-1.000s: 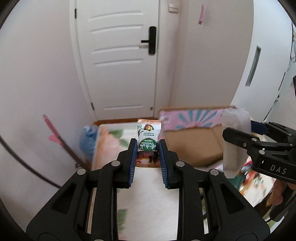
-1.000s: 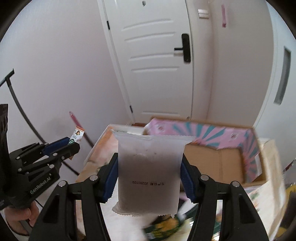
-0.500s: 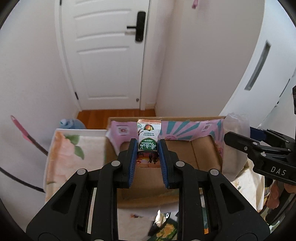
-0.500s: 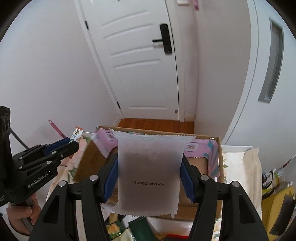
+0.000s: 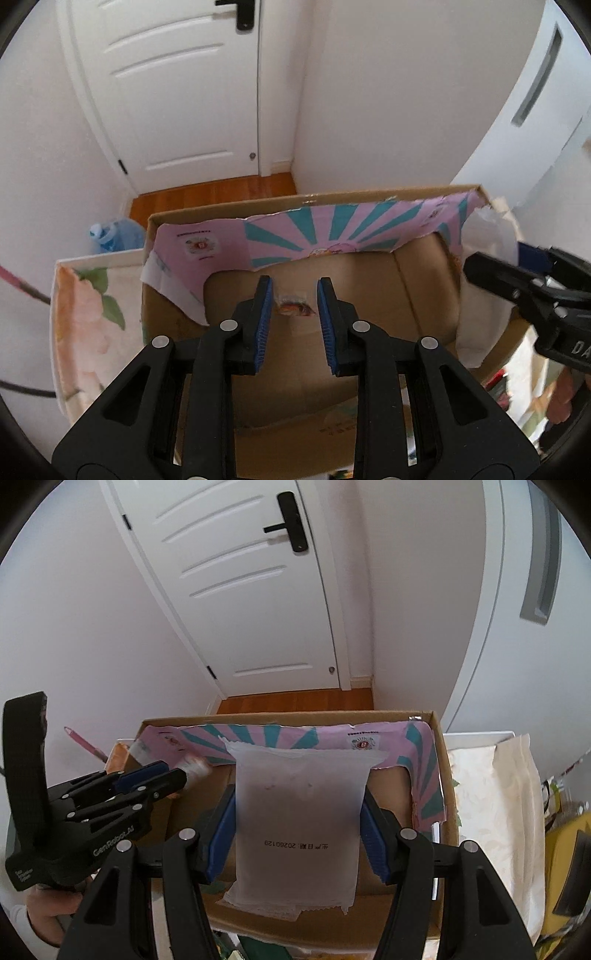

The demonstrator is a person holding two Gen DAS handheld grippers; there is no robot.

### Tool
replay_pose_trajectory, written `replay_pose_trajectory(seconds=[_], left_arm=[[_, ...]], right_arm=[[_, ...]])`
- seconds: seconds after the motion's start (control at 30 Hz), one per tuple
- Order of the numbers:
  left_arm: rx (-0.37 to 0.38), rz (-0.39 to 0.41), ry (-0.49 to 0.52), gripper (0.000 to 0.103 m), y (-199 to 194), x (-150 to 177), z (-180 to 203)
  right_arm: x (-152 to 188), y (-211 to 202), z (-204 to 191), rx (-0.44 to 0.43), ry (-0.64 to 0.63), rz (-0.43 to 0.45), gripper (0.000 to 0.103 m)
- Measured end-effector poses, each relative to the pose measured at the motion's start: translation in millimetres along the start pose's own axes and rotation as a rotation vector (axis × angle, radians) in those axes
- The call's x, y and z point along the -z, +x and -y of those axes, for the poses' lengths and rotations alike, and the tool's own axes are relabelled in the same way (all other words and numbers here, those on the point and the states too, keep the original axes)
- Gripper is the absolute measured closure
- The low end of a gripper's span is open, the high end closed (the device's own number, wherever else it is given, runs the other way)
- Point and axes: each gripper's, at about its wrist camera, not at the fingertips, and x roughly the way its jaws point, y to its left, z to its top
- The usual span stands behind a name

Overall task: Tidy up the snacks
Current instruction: 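Carry the snack bar into the box with the left gripper while the right gripper grasps the white packet, then open the left gripper over the box while the right gripper releases the white packet inside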

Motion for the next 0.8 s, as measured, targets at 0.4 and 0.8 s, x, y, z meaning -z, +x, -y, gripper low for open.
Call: replay_pose_trajectory(seconds=[0.4,0.8], left_arm=[[0.018,0.003,0.027,0.000,2,3,-14],[-0.073,0.060,0.089,0.000,-28,11,1]], right_arm=[[-1,10,5,0.014,0.026,-0.023,0.047],[-12,30,0,0.025,-0.002,-0.096,0.045]])
